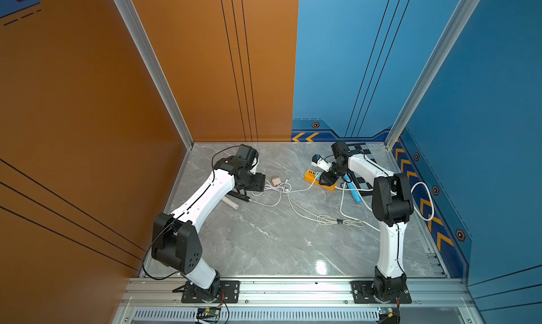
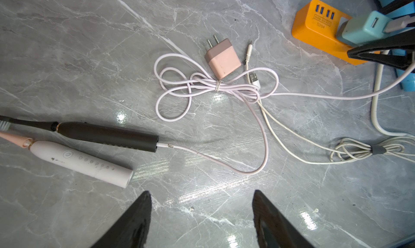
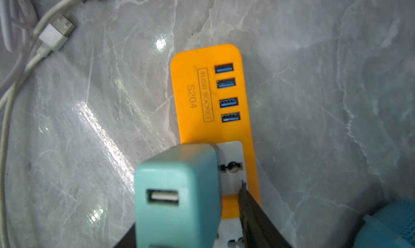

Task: Charge the electric toothbrush
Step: Insert the plug into the socket.

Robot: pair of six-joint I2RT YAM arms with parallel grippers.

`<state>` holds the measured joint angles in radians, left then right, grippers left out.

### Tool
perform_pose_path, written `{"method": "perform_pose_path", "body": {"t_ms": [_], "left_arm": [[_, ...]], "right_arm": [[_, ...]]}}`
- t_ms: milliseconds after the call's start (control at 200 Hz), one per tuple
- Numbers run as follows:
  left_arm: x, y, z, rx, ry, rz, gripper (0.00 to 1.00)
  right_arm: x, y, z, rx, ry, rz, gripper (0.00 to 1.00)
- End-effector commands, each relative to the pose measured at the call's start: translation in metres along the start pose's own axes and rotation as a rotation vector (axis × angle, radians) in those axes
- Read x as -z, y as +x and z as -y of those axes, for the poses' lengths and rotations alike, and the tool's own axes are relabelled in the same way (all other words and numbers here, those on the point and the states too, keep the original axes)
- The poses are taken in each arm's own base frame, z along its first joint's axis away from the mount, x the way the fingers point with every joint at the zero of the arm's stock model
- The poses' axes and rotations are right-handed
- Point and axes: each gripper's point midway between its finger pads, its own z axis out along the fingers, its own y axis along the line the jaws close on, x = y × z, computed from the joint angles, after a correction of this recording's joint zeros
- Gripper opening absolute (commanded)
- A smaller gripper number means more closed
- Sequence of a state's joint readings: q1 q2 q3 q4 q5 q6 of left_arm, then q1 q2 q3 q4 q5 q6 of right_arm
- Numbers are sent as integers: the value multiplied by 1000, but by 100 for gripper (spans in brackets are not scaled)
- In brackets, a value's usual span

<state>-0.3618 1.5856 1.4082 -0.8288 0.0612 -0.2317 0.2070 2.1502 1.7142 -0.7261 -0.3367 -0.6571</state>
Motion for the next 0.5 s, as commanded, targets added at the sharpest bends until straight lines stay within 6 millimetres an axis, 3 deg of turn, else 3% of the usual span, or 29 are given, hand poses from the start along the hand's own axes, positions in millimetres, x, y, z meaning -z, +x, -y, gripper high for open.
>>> {"method": "perform_pose_path", "body": {"t_ms": [0,155,170,205,495], "left_arm": [[10,-2,5,-7,24,22,72],[10,-2,5,-5,26,21,72],[10,-2,5,-3,26,20,72],[10,-2,5,-3,23,21,72],[8,-1,5,1,26,15,72]], "right_arm": [[31,-22,-5,7,23,65,55],[31,-29,-9,10,2,97,54],[42,-35,-9,18,15,117,54],[46,-38,-10,23,17,128,54],[44,-45,-11,32,24,134,46]]}}
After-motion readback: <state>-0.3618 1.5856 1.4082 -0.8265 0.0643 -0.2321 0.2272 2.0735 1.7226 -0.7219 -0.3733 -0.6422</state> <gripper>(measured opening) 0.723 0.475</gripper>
